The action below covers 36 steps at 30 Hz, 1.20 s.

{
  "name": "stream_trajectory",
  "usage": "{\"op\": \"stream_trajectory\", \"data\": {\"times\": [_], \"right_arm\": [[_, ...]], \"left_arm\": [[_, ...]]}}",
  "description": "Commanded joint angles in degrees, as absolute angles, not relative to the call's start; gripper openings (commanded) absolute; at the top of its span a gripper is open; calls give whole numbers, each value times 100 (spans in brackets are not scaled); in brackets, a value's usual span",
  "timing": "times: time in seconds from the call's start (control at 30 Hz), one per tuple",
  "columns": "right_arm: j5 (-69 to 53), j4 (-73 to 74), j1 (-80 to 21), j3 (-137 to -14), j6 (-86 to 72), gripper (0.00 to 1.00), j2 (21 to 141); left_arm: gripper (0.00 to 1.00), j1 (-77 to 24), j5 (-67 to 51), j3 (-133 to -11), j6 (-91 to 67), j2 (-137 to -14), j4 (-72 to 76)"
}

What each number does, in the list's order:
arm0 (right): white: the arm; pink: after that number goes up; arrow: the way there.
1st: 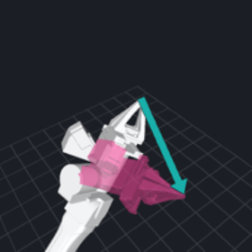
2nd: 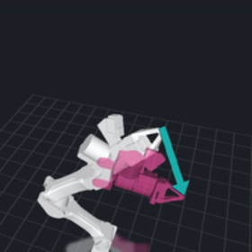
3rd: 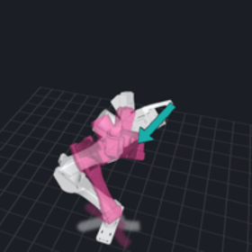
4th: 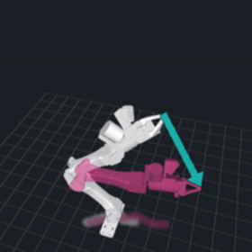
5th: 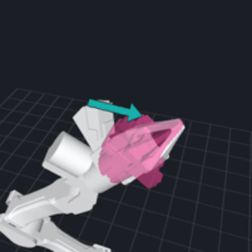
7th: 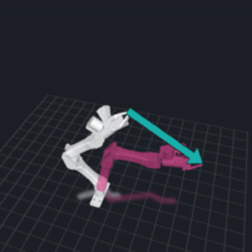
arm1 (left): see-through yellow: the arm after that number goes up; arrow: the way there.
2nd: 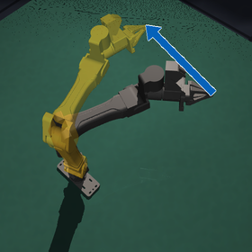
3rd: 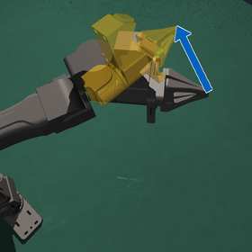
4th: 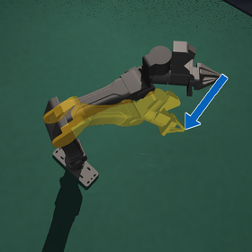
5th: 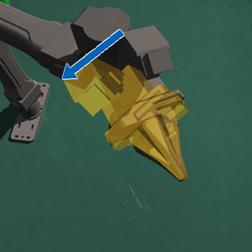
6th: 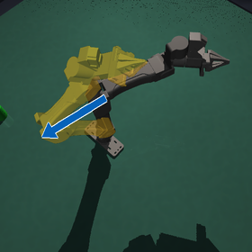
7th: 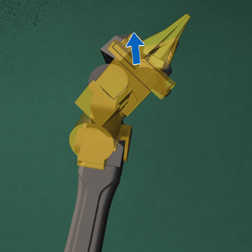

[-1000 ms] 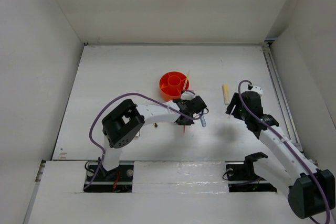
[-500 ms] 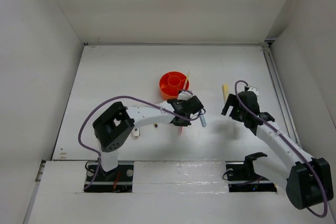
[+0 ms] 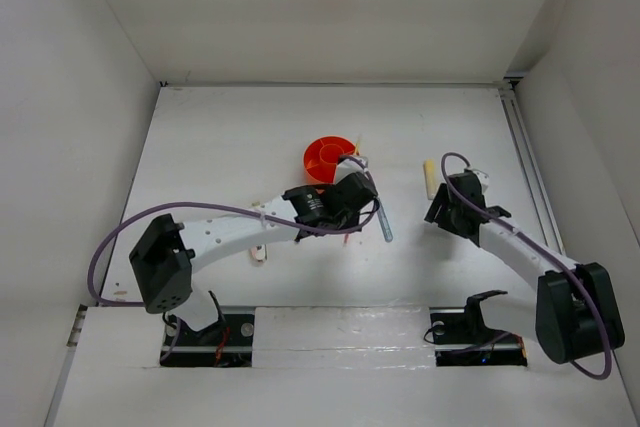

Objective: Sort the stationery into containers
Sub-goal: Pick up the pen from the center of the board, then close the pen cap on the pen.

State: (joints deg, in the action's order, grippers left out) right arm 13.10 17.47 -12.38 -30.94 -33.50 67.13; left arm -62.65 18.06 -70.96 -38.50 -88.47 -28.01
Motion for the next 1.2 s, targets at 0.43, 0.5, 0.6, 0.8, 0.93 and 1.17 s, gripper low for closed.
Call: {"op": "stream_trajectory", "data": {"times": [0.43,0.5,0.6,0.8,0.93,1.17], "right_arm": [[1485,1617,-1151,-3674,-3472,59,7453],[1485,1670,-1099,-3727,-3472,58,7567],[1433,1731,-1046,-3779,-3419,55,7620],[1380,1915,-1046,-3885,-3419,55,7726],[1328,2048,-1046,-4016,-3366,48,7866],[1222,2232,-993,-4175,-3243,40,8042]], "left_arm": [[0,-6469,1477,-6654,-3366,-8367,-2312],[0,-6469,1477,-6653,-3366,-8367,-2312],[0,-6469,1477,-6653,-3366,-8314,-2312],[0,-6469,1477,-6653,-3366,-8262,-2312],[0,-6469,1477,-6653,-3366,-8209,-2312],[0,-6469,1477,-6706,-3366,-8095,-2312]]}}
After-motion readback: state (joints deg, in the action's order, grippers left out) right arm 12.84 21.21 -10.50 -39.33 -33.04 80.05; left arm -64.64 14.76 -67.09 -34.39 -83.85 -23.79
